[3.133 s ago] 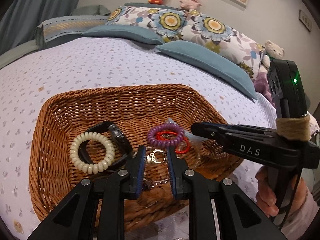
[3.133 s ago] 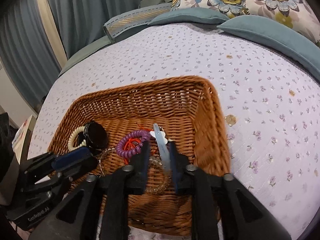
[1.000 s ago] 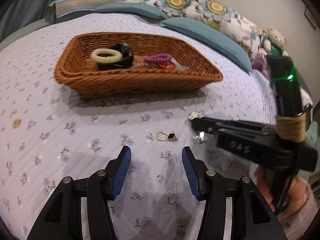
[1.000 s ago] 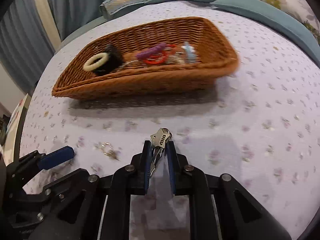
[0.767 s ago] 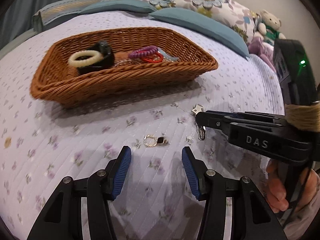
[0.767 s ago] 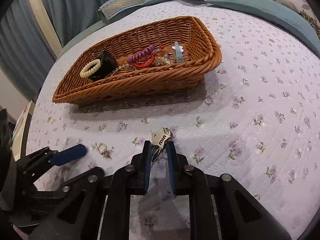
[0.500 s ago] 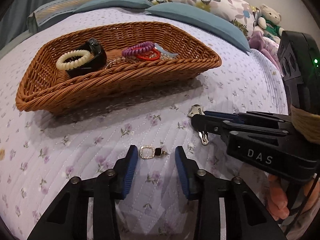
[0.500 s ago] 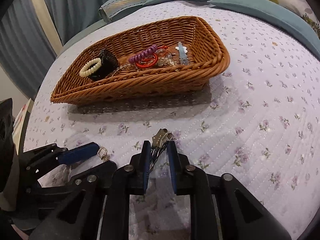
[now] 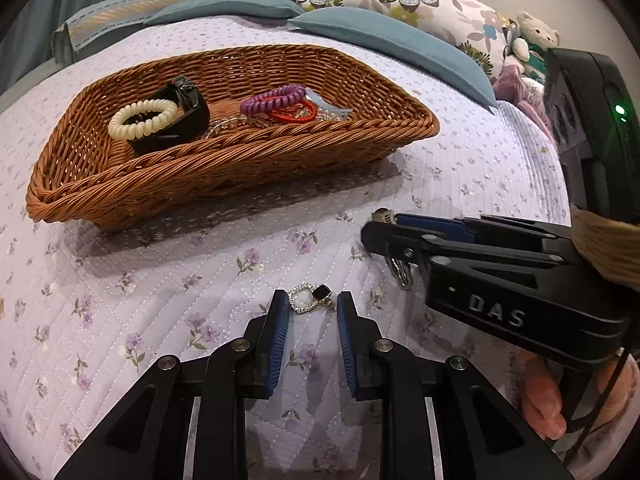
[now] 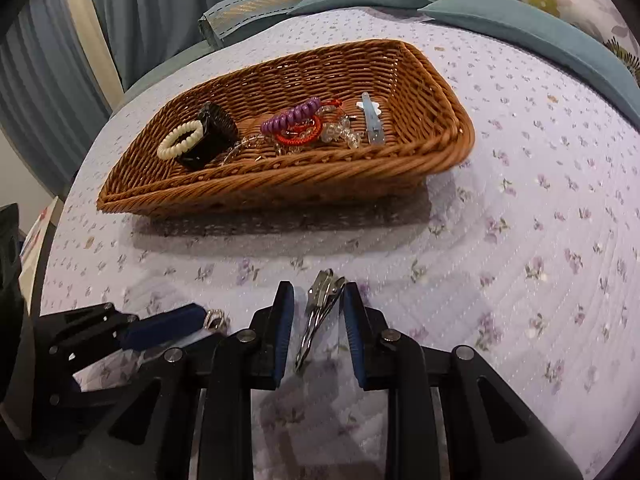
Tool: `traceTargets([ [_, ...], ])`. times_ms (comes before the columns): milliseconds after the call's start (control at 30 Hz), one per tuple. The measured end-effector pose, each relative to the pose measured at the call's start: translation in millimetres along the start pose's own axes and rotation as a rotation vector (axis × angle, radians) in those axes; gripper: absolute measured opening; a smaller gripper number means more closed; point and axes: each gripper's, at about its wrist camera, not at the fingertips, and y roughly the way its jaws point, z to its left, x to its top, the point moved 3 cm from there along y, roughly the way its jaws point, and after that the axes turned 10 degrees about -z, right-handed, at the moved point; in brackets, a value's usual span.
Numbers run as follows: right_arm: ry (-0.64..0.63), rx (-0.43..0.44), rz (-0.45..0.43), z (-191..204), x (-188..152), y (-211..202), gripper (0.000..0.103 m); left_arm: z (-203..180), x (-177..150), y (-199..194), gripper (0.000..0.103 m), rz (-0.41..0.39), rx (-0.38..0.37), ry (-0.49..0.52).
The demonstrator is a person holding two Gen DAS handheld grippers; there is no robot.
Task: Organize jewelry
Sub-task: 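Grasp the silver key with the right tool while the left tool grasps a small earring, then carry the key and earring into the basket and open both tools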
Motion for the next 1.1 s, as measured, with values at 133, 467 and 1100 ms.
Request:
traceTargets([
  [133, -0.007, -0.005, 0.009, -0.3, -0.4, 3.3, 0.027, 1.5, 1.7, 1.1, 0.025, 0.001, -0.002, -0.013],
  [467, 0.015, 0.007, -0.001, -0.5, 1.7, 5.3, 0.015, 1.0, 2.6, 1.7, 0.020, -0.008, -0.017, -0.014],
  [1100, 0.012, 0.029, -0.042, 0.4, 3.0, -7.3, 0.013, 2.6, 6.3, -13.9, 0.002, -0.086, 0.002, -0.003],
])
